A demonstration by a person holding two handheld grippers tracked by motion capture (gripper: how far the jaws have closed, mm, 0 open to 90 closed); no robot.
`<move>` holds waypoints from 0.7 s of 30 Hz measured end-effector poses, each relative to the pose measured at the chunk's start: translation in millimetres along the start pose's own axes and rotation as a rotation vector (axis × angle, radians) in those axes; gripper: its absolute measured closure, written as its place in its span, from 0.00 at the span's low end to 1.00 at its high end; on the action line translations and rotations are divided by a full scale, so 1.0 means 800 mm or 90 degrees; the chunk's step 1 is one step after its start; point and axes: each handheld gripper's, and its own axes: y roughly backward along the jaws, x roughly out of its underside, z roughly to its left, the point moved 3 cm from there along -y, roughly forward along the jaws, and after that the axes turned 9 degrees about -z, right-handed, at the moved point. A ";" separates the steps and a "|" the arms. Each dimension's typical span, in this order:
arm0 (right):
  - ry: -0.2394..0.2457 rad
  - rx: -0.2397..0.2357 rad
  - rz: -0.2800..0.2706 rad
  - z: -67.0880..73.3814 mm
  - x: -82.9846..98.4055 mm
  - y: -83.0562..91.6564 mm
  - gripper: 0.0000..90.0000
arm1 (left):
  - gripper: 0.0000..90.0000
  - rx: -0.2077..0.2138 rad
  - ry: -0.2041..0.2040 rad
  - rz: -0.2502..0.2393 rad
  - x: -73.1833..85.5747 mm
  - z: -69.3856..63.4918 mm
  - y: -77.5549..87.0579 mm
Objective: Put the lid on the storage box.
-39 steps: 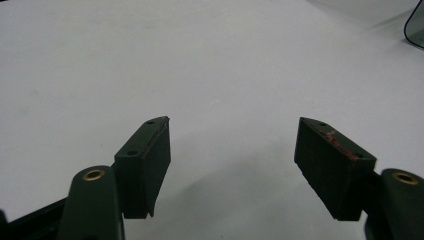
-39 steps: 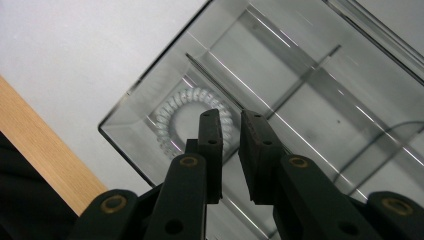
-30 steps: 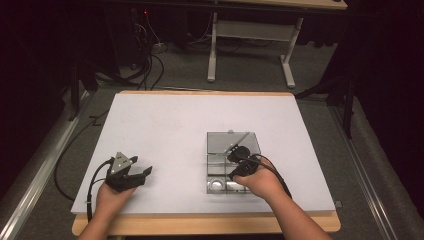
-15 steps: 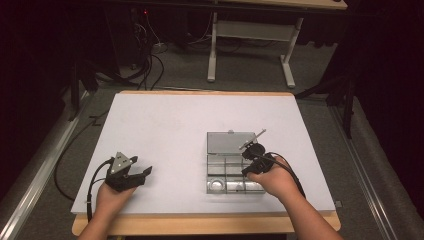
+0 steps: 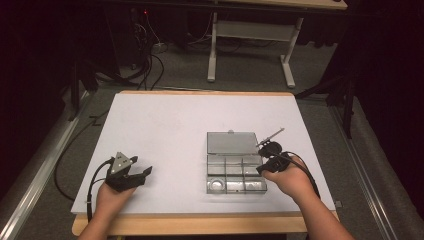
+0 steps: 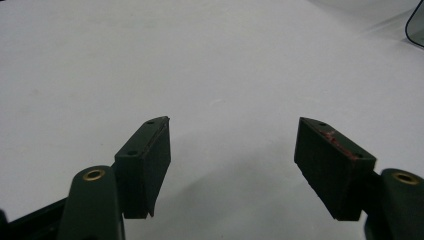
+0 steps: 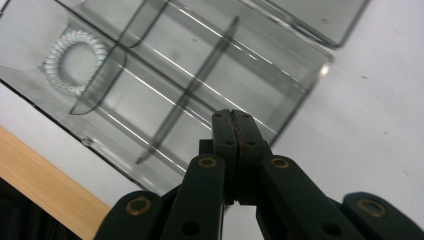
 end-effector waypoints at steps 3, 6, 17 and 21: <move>-0.004 0.012 -0.002 -0.011 0.005 0.004 1.00 | 0.35 0.000 0.001 0.000 0.000 0.000 0.000; -0.014 0.022 -0.004 -0.022 0.011 0.007 1.00 | 0.35 -0.001 0.002 0.001 0.000 0.001 0.000; -0.054 0.046 -0.002 -0.055 0.038 0.003 1.00 | 0.35 -0.001 0.004 0.002 0.000 0.001 0.000; -0.063 0.055 -0.003 -0.063 0.048 -0.003 1.00 | 0.35 -0.001 0.006 0.000 0.000 0.001 0.000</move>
